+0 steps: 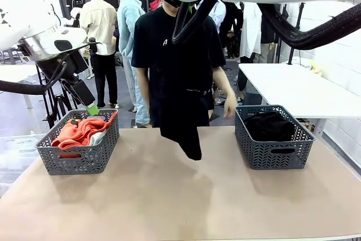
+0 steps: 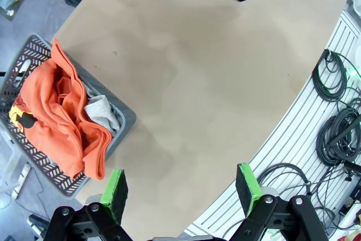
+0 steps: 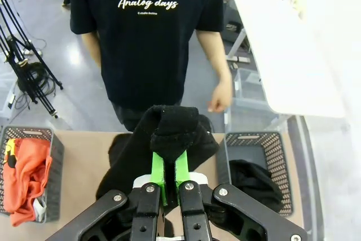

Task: Sort the tops and bottoms.
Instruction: Sort the clothes according to human instructions.

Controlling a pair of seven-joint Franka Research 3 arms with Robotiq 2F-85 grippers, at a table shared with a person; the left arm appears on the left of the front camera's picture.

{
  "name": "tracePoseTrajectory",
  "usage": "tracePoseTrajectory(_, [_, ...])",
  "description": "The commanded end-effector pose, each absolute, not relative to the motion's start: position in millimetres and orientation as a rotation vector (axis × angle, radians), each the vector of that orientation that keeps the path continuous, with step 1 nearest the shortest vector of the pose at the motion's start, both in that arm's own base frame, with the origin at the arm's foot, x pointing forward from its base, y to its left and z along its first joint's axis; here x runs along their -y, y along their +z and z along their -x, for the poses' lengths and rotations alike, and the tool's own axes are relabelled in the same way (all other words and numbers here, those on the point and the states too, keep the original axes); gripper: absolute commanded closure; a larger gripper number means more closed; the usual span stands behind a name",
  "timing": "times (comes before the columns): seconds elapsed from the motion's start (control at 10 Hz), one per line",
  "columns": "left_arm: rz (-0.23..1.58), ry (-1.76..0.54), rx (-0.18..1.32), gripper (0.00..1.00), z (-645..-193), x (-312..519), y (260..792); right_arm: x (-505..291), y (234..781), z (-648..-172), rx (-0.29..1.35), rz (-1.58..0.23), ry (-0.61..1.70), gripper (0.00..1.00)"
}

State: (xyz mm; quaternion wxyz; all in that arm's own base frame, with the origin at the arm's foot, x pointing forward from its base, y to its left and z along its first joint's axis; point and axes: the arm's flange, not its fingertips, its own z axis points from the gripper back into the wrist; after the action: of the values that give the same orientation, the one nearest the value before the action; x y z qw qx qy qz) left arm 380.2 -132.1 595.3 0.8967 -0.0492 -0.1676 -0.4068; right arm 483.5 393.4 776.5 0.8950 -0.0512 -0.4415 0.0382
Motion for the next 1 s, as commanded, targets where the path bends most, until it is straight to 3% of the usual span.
tracePoseTrajectory(0.0, [0.103, -0.844, 0.346, 0.0, -377.9, 130.9, 594.9, -389.9, 779.8, -480.6, 0.909, 0.092, 0.074, 1.0])
tracePoseTrajectory(0.9, [0.103, -0.844, 0.346, 0.0, -377.9, 130.9, 594.9, -389.9, 779.8, -480.6, 0.909, 0.092, 0.074, 1.0])
